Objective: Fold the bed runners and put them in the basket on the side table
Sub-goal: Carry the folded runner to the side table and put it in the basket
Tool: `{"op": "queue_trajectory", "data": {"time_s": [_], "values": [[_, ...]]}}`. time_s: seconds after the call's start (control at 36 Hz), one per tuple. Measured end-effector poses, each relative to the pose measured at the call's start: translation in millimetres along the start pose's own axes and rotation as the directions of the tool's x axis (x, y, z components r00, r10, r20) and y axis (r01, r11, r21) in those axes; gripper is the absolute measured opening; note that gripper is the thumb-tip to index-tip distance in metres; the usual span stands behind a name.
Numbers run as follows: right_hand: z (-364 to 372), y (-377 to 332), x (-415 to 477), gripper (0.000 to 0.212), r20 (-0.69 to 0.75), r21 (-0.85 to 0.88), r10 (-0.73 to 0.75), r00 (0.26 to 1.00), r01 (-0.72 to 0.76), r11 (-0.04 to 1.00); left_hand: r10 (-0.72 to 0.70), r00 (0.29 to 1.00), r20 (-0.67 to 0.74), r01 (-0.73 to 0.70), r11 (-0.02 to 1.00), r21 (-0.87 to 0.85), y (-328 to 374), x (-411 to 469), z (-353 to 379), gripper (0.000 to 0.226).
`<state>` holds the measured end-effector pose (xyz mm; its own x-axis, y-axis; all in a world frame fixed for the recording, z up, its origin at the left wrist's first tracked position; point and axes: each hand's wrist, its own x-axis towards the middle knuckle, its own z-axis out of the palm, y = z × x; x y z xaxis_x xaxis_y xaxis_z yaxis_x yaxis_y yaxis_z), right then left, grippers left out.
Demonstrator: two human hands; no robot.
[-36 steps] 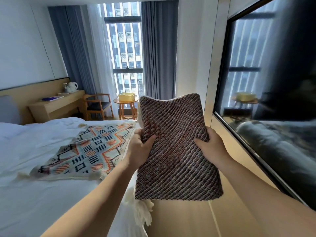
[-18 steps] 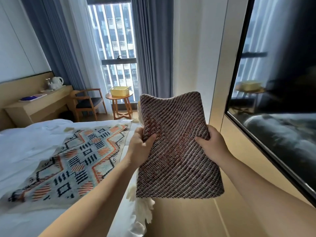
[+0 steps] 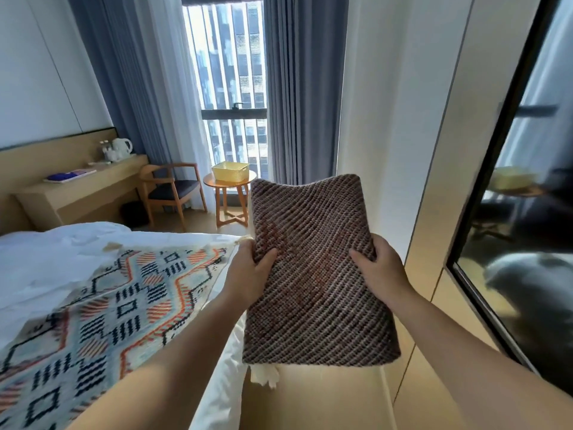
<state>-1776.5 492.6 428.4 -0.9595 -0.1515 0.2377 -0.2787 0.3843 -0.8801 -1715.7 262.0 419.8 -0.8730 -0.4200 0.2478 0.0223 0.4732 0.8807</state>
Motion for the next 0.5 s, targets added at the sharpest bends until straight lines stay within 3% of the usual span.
{"op": "queue_trajectory", "data": {"time_s": [0.33,0.5], "values": [[8.5,39.5,152.5,0.034,0.01,-0.028,-0.017,1.0,0.017,0.999,-0.015,1.0,-0.017,0.015,1.0,-0.014,-12.0,139.5,69.7,0.031],[33.5,59.3,230.6,0.032,0.001,-0.074,-0.027,1.0,0.027,0.997,0.006,1.0,-0.025,-0.007,1.0,-0.021,-34.3,218.9,92.2,0.02]]}}
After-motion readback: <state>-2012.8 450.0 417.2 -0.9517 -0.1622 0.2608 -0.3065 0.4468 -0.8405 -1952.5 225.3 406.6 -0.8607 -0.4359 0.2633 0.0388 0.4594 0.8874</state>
